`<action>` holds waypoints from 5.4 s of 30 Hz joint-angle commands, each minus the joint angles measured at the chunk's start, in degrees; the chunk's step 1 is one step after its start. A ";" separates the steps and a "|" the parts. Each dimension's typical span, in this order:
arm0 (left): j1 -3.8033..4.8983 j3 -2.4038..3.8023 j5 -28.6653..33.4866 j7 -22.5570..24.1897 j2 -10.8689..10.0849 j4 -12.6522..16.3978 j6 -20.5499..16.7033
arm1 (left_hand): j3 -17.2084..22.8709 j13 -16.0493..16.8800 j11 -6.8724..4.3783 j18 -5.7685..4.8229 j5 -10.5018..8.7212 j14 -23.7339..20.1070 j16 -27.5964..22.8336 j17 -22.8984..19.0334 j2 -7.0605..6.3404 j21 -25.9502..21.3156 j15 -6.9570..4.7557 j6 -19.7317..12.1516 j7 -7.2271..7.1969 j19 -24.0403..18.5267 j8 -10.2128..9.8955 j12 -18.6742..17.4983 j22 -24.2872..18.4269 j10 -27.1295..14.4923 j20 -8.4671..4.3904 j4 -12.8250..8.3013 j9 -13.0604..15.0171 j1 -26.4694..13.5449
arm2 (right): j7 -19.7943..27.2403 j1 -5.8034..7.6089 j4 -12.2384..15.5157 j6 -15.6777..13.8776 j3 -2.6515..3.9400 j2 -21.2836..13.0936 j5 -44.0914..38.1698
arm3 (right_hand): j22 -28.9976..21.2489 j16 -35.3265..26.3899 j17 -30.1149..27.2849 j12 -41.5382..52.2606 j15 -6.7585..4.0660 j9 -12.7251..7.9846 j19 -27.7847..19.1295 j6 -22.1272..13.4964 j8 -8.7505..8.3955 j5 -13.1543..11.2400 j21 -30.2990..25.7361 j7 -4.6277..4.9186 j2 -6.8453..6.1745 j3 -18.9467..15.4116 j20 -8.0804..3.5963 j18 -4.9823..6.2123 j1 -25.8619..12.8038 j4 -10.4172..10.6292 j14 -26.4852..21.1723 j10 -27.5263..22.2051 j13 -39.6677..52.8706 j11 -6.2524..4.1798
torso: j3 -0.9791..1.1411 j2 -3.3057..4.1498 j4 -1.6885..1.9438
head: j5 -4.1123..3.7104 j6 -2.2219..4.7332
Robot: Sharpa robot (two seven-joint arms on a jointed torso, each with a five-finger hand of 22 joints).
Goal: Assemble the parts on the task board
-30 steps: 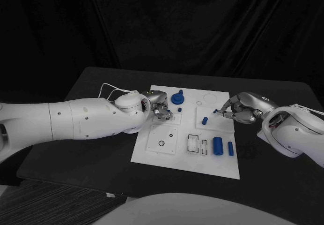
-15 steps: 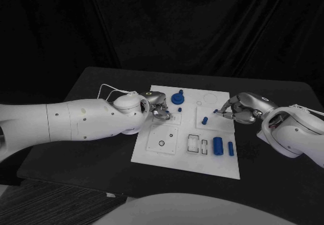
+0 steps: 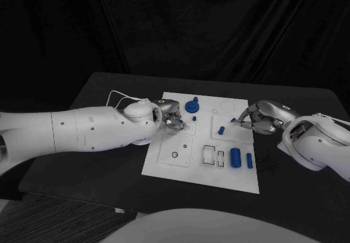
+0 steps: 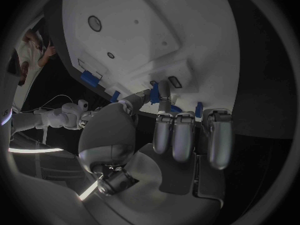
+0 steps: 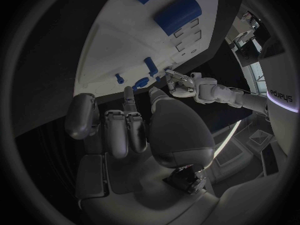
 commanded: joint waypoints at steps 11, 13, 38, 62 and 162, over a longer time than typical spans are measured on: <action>-0.38 -0.04 -0.22 -0.31 0.24 -0.20 2.39 | -5.32 14.95 -0.67 -1.00 -0.59 5.95 0.80 15.26 2.39 -0.40 -0.71 0.59 -0.43 3.42 -0.89 1.24 12.86 6.12 -0.44 3.16 -0.13 -0.28 | -0.85 -0.23 -0.29 0.57 0.04 0.30 -0.10 | 8.98 -0.99 9.68 0.95 0.05 1.06 -0.18 -0.93 1.47 3.66 -1.78 0.00 -0.48 0.41 0.06 1.05 2.90 -0.86 4.24 6.07 15.13 0.15 | -0.06 -0.01 -0.07 | 0.03 0.01; -0.40 -0.04 -0.22 -0.23 0.27 -0.23 2.42 | -5.76 14.95 -0.66 -1.00 -0.63 5.95 0.80 15.26 2.44 -0.40 -0.71 0.63 -0.43 3.43 -0.93 1.24 12.87 6.12 -0.44 3.36 -0.16 -0.25 | -0.90 -0.24 -0.33 0.66 0.04 0.31 -0.10 | 8.97 -0.99 9.68 0.95 0.04 1.08 -0.18 -0.96 1.51 4.00 -1.86 0.00 -0.51 0.48 0.06 1.06 3.09 -0.87 4.24 6.07 15.13 0.15 | -0.03 -0.02 -0.06 | 0.07 0.01; -0.54 -0.04 -0.20 0.75 0.19 0.09 3.00 | -9.59 14.95 -0.66 -0.96 -1.39 5.95 0.80 15.26 3.15 -0.58 -0.69 0.95 -0.45 3.38 -1.36 1.24 12.87 6.12 -0.41 5.51 -0.44 0.26 | -1.56 -0.32 -0.56 1.60 0.04 0.34 -0.11 | 8.97 -1.08 9.59 0.95 0.04 1.25 -0.13 -1.16 1.89 6.73 -2.29 -0.01 -0.74 1.35 0.05 1.10 5.04 -1.06 4.22 6.07 15.13 0.15 | 0.01 -0.06 -0.18 | 0.14 0.01; -0.59 -0.04 -0.20 0.24 -0.20 1.01 3.41 | -10.47 14.95 -0.70 -0.91 -0.79 5.95 0.80 15.26 3.35 -0.80 -0.73 1.36 -0.51 3.27 -1.29 1.24 12.78 6.12 -0.43 6.04 -0.42 0.55 | -2.08 -0.39 -0.60 2.38 0.04 0.34 -0.11 | 8.92 -1.24 9.41 0.95 0.02 1.37 -0.19 -1.23 2.15 8.34 -2.75 -0.02 -0.87 2.16 0.03 1.16 6.60 -1.41 4.17 6.07 15.13 0.13 | -0.02 -0.01 -0.08 | 0.25 0.01; -0.68 -0.03 -0.20 1.37 0.19 -0.24 0.29 | -38.49 14.95 -2.77 -0.98 -5.36 5.95 0.80 15.26 11.45 -1.20 -2.50 4.95 -3.00 3.84 18.26 1.24 13.46 6.12 -2.14 15.66 25.63 1.47 | -2.83 -0.98 -1.22 4.16 0.04 0.66 -0.11 | 8.74 -1.53 9.05 0.95 0.05 1.47 -0.46 -1.14 2.39 9.23 -3.58 0.03 -0.98 2.67 0.04 1.29 7.50 -1.63 4.04 6.07 15.13 0.19 | -0.03 -0.01 -0.06 | 0.40 0.01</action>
